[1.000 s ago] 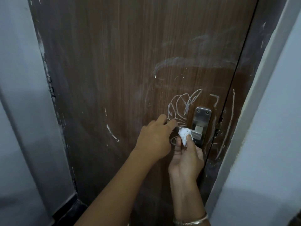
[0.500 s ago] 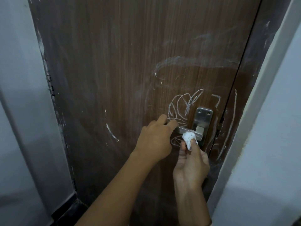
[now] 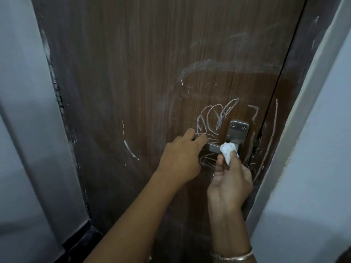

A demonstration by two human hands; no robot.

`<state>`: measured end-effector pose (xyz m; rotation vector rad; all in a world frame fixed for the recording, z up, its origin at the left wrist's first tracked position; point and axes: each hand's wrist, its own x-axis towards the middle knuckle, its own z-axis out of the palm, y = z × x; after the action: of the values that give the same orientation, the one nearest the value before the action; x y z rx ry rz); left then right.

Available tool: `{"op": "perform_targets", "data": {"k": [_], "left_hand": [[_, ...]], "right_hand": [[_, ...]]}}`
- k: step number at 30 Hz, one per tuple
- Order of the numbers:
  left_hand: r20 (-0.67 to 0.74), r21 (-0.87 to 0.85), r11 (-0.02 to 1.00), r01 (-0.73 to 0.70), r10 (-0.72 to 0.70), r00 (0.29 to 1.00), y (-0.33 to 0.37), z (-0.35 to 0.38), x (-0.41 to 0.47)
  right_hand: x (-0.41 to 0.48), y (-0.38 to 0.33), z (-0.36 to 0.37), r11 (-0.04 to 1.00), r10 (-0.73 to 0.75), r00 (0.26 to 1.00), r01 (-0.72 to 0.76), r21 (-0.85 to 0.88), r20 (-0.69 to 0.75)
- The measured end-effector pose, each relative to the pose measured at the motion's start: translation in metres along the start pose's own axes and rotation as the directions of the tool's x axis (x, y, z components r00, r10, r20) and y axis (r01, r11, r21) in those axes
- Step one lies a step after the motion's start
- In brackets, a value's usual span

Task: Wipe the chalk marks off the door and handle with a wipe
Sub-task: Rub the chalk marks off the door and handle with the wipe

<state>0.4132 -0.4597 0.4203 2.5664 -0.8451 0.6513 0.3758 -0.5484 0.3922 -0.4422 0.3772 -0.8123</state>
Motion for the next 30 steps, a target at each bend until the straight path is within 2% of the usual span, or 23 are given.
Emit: {"op": "perform_targets", "data": {"k": [16,18,21,23,24,25,27,29,30], "left_hand": [[0.000,-0.042,0.999,-0.009,0.009,1.000,0.000,0.000,-0.001],[-0.005,-0.048,0.999,-0.009,0.009,1.000,0.000,0.001,-0.002],[-0.029,-0.051,0.998,-0.021,0.020,0.999,-0.001,0.004,-0.004],[-0.052,-0.054,0.998,-0.026,0.023,0.998,-0.003,0.007,-0.006],[-0.066,-0.059,0.998,-0.023,0.020,0.998,-0.004,0.009,-0.008],[-0.078,-0.067,0.998,-0.018,0.012,0.997,-0.005,0.011,-0.009],[-0.080,-0.090,0.996,-0.007,0.000,0.997,-0.007,0.014,-0.014],[-0.052,-0.108,0.994,0.003,-0.009,0.999,-0.009,0.018,-0.020],[-0.026,-0.106,0.994,0.016,-0.019,0.999,-0.009,0.020,-0.024]], "right_hand": [[0.004,-0.004,-0.020,0.992,-0.081,0.997,0.079,-0.096,-0.014],[0.004,-0.007,-0.022,0.972,-0.182,0.983,0.180,-0.151,0.001],[0.000,-0.019,-0.014,0.885,-0.376,0.909,0.409,-0.222,0.179],[0.000,-0.028,-0.008,0.759,-0.464,0.806,0.576,-0.303,0.367],[0.002,-0.033,-0.004,0.658,-0.485,0.741,0.659,-0.365,0.464],[0.005,-0.038,-0.001,0.530,-0.484,0.675,0.732,-0.427,0.557],[0.014,-0.046,0.007,0.208,-0.433,0.550,0.832,-0.514,0.714],[0.021,-0.051,0.018,-0.111,-0.330,0.453,0.853,-0.510,0.828],[0.023,-0.051,0.023,-0.262,-0.239,0.433,0.833,-0.487,0.869]]}}
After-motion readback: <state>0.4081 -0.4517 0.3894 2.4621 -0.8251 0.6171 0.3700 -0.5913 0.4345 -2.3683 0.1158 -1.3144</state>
